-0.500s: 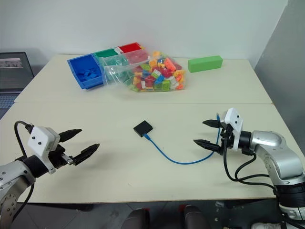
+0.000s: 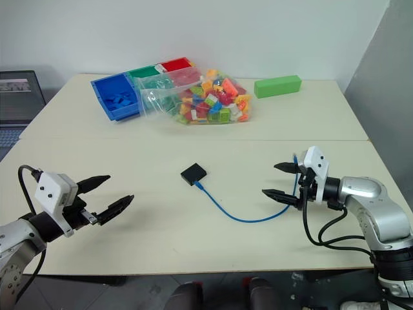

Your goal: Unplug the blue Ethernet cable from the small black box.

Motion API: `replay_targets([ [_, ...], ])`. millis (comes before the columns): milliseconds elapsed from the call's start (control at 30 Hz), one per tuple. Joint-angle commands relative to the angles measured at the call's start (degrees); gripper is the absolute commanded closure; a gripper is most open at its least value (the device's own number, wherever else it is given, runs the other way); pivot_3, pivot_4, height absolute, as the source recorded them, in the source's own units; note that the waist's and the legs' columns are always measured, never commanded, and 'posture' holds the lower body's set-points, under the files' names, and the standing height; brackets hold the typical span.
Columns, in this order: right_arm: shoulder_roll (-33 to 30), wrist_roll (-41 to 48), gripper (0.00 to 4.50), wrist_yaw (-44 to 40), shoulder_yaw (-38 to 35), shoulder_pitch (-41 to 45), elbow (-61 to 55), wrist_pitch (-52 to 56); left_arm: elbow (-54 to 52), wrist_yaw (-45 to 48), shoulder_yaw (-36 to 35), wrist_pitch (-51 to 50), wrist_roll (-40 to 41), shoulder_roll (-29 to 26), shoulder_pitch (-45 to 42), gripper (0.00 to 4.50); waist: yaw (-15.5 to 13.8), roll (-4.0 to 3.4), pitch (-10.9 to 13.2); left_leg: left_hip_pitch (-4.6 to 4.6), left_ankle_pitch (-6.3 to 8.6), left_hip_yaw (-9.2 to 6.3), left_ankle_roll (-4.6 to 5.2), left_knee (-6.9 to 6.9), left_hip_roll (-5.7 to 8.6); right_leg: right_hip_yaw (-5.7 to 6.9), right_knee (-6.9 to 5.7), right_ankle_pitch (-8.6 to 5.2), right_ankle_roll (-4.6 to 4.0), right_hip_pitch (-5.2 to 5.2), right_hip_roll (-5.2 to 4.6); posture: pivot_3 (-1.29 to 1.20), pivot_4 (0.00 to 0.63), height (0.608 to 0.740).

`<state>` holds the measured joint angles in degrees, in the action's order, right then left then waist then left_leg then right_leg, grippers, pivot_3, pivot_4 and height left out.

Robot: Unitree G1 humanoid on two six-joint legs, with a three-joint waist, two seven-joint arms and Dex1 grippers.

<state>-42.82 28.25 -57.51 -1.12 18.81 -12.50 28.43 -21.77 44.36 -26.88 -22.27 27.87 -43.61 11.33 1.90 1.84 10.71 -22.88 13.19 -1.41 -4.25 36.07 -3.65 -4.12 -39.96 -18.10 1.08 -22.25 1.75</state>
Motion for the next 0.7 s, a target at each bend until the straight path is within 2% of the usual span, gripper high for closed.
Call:
replay_targets([
  [33,1.0,-0.3,0.03,0.2,2.3,1.6,-4.0,0.4,0.5,3.5,-1.4,1.6,1.4,-1.2,0.0,0.00,0.0,0.00,0.0,0.00,0.00,0.00,0.00,0.00,0.00,0.00,0.00,0.00,0.00,0.00,0.00,0.00,0.150,0.740],
  [200,8.0,-6.3,0.03,6.2,11.3,3.9,-4.8,0.5,2.9,9.4,-1.4,2.3,3.0,-2.7,-0.4,0.00,0.4,0.00,0.0,0.01,0.00,-0.03,0.00,0.00,-0.06,0.01,-0.02,0.00,0.00,-0.03,0.06,0.00,0.150,0.740],
  [433,21.0,-17.1,0.03,15.9,22.7,8.1,1.7,-0.4,4.5,14.2,0.6,3.5,2.2,-4.4,-0.7,0.00,0.5,-0.01,0.0,-0.04,0.00,-0.01,0.00,0.00,-0.04,0.01,-0.01,0.00,-0.01,-0.07,0.04,0.00,0.150,0.740],
  [600,29.7,-22.5,0.03,22.1,26.9,11.5,10.2,-0.2,4.7,14.9,1.6,3.9,1.6,-4.6,-1.6,0.00,0.4,0.00,0.0,-0.04,0.00,-0.01,0.00,-0.01,-0.03,0.02,-0.02,0.00,-0.02,-0.07,0.04,0.00,0.150,0.740],
  [700,35.0,-25.4,0.03,27.1,26.8,13.3,17.1,-0.7,4.5,14.8,1.9,4.2,1.3,-4.4,-1.6,0.00,0.6,0.02,0.0,-0.01,0.00,-0.01,0.00,-0.01,-0.05,0.02,-0.05,0.01,-0.04,-0.09,0.04,0.00,0.150,0.740],
])
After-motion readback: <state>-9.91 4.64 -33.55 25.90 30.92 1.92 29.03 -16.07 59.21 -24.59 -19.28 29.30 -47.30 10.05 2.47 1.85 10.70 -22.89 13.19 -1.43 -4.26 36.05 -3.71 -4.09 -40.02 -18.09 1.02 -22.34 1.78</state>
